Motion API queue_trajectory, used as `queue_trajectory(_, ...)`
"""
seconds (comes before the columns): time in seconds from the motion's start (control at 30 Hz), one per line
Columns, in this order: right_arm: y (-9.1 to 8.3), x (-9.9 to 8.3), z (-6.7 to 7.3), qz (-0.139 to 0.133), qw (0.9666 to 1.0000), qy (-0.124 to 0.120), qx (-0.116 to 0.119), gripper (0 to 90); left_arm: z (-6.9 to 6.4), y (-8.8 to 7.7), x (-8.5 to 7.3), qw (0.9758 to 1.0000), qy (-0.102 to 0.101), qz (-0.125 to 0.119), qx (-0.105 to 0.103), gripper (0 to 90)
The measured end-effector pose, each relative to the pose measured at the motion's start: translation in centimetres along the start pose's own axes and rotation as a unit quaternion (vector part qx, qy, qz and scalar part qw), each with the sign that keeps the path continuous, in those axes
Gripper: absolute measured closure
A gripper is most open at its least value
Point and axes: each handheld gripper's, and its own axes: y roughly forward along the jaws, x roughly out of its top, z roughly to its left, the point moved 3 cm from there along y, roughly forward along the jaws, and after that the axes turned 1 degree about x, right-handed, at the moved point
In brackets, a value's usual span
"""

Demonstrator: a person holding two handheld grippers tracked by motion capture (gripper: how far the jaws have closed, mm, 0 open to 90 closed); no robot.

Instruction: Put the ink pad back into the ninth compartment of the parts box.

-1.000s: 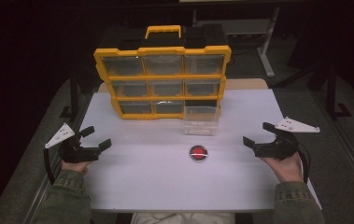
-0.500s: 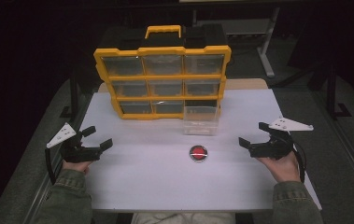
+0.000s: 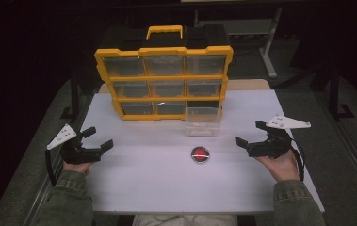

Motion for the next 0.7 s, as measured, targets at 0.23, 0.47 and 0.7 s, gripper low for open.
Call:
queue_trajectory(0.23,0.5,0.4,0.3,0.005,0.9999,-0.008,0.006,0.0,0.1,-0.1,0.0,1.0000,-0.003,-0.001,0.002,0.0)
queue_trajectory(0.47,1.2,0.6,0.7,0.015,0.9997,-0.017,0.012,0.0,0.0,0.0,0.0,1.0000,-0.001,-0.001,0.001,0.0)
queue_trajectory(0.7,2.0,0.9,1.4,0.026,0.9990,-0.028,0.022,0.0,0.0,0.0,0.0,1.0000,-0.001,-0.001,0.002,0.0)
